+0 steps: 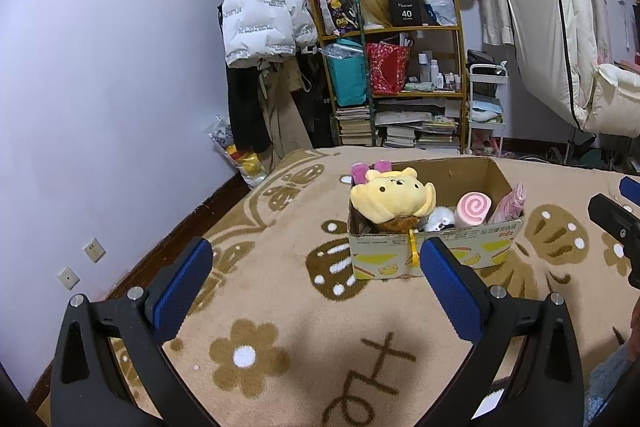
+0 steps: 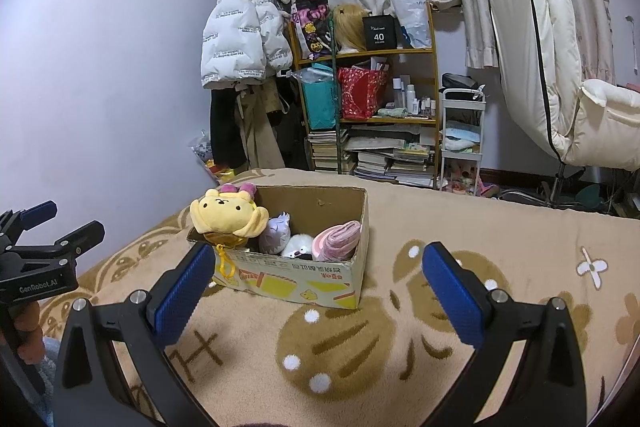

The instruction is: Organize soft objects

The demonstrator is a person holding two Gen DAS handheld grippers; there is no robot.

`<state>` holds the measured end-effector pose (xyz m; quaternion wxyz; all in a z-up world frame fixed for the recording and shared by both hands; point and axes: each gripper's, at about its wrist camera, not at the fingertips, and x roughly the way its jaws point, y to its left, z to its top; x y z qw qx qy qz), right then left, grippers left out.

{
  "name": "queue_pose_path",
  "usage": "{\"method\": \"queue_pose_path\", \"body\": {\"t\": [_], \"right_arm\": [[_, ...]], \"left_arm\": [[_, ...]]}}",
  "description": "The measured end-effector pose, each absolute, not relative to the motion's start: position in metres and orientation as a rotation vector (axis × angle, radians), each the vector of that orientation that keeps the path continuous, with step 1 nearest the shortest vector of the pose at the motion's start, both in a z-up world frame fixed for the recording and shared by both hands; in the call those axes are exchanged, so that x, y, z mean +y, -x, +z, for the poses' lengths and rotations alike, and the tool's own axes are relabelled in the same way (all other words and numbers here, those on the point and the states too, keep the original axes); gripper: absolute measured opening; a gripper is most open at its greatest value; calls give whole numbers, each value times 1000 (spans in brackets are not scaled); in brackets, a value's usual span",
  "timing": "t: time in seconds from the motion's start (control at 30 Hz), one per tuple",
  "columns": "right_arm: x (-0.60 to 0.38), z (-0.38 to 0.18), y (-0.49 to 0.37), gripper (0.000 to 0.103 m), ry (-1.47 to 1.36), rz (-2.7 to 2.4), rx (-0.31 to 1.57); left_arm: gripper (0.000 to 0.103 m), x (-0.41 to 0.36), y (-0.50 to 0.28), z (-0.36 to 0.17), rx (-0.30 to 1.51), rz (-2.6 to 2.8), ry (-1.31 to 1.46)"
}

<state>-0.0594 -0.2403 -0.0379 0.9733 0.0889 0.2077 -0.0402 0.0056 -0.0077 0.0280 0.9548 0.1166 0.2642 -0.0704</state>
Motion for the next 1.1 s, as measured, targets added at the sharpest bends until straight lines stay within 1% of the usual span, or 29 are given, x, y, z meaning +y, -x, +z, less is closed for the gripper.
{"method": "queue_pose_path", "body": {"t": [1.1], "right_arm": [[-248, -40, 60, 103, -179, -86, 422]], "left_arm": [[102, -5, -4, 25, 536, -149, -253]]}}
